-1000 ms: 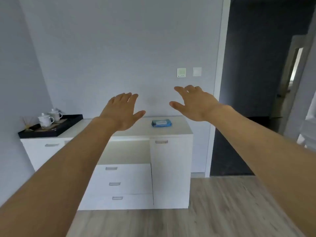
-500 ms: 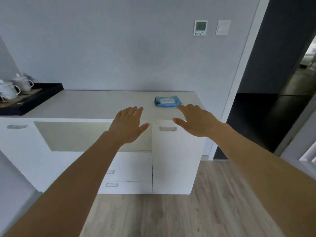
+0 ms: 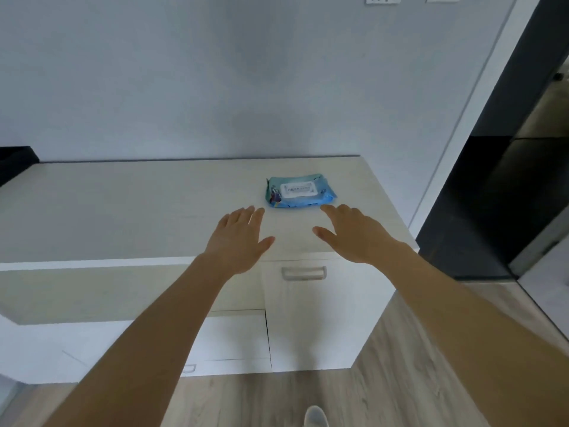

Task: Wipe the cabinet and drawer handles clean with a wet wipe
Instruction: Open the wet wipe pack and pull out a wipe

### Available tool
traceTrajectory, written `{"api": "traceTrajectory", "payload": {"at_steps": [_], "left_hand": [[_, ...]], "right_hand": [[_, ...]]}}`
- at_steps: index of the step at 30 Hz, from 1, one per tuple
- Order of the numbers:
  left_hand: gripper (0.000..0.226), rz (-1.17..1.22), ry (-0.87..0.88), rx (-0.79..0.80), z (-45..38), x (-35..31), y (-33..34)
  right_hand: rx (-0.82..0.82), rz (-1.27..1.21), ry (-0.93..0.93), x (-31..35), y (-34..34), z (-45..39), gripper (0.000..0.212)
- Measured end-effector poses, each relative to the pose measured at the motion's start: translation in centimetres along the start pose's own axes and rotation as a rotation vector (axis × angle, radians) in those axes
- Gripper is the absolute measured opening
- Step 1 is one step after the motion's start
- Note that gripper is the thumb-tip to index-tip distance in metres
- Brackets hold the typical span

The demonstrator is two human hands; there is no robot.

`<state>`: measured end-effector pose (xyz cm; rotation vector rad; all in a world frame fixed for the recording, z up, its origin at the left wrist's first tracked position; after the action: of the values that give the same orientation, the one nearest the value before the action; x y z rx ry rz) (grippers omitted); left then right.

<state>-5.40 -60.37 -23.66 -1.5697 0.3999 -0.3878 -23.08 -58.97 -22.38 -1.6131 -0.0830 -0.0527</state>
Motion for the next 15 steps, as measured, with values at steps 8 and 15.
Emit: {"api": "traceTrajectory", "payload": {"at_steps": [8, 15], "left_hand": [[0.067, 0.077, -0.072, 0.016, -12.7, 2.1, 4.4], [0.071, 0.144, -0.092, 0.073, -19.4, 3.6, 8.4]], "right_hand": [[0.136, -0.109, -0.013, -3.7, 4.9, -13.5, 0.058], [0.241, -0.185, -0.016, -5.7, 9.8, -19.6, 0.062]]}}
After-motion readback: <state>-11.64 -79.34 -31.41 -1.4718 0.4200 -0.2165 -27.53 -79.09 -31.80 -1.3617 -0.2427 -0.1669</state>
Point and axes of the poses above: each hand's wrist, its own z-axis away from the middle knuckle, its own y-axis out of the palm, x = y × z, the point moved 9 cm from there along -z, towards the middle knuckle, and after that the axes turned 8 degrees about y, right-handed, at the moved point
